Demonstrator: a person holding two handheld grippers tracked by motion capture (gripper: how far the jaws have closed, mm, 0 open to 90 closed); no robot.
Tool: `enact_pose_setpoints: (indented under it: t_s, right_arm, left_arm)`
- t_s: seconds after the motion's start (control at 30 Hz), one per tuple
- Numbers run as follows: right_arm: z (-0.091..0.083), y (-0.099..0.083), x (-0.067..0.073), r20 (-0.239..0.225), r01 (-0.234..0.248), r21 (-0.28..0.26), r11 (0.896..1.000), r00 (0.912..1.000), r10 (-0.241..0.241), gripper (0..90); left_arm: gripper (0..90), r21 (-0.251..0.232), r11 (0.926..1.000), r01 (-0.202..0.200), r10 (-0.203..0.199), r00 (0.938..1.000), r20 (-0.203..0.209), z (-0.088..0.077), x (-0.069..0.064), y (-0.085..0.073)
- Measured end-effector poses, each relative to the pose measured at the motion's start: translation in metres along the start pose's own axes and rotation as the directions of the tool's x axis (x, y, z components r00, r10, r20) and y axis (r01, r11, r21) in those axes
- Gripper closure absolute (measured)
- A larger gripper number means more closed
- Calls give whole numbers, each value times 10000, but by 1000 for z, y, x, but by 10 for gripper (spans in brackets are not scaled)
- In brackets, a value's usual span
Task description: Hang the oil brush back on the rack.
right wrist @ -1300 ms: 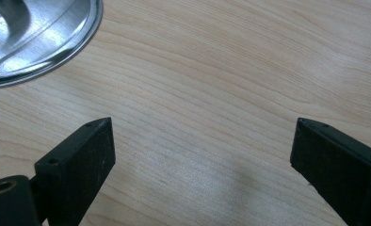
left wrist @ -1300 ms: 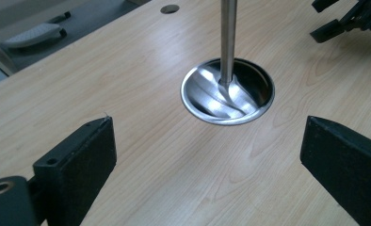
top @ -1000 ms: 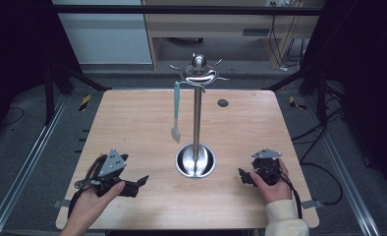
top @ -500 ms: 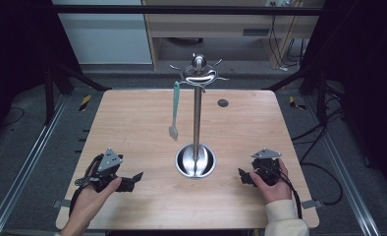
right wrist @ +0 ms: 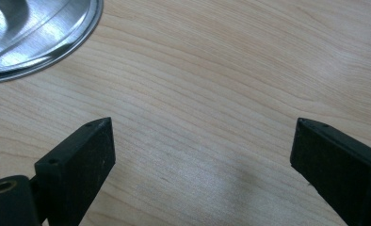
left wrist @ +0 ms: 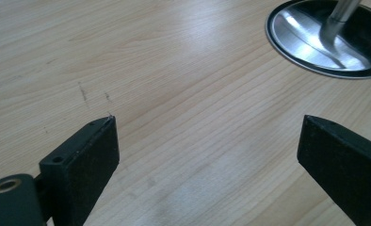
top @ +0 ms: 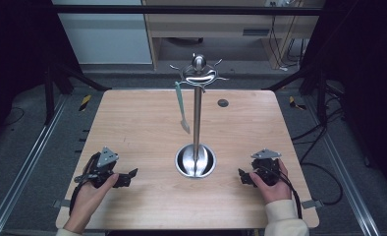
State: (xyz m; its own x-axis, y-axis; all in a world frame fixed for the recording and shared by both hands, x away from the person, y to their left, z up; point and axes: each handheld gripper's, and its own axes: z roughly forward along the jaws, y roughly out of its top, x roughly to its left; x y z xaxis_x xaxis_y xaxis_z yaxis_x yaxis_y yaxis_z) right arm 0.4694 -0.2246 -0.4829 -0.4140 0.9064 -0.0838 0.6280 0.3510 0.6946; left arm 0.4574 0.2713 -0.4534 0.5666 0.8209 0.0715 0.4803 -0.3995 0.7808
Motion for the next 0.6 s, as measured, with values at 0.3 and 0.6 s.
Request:
enact_pose_setpoints:
  t_s: [0.3, 0.6]
  right_arm:
    - [0, 0, 0, -18, -22, 51, 10000, 10000, 22, 77]
    - [0, 0, 0, -25, -36, 68, 10000, 10000, 36, 77]
  left_arm:
    - [63, -76, 9990, 443, -446, 9979, -463, 8, 19, -6]
    - [62, -130, 9987, 500, -511, 9941, -953, 19, 33, -13]
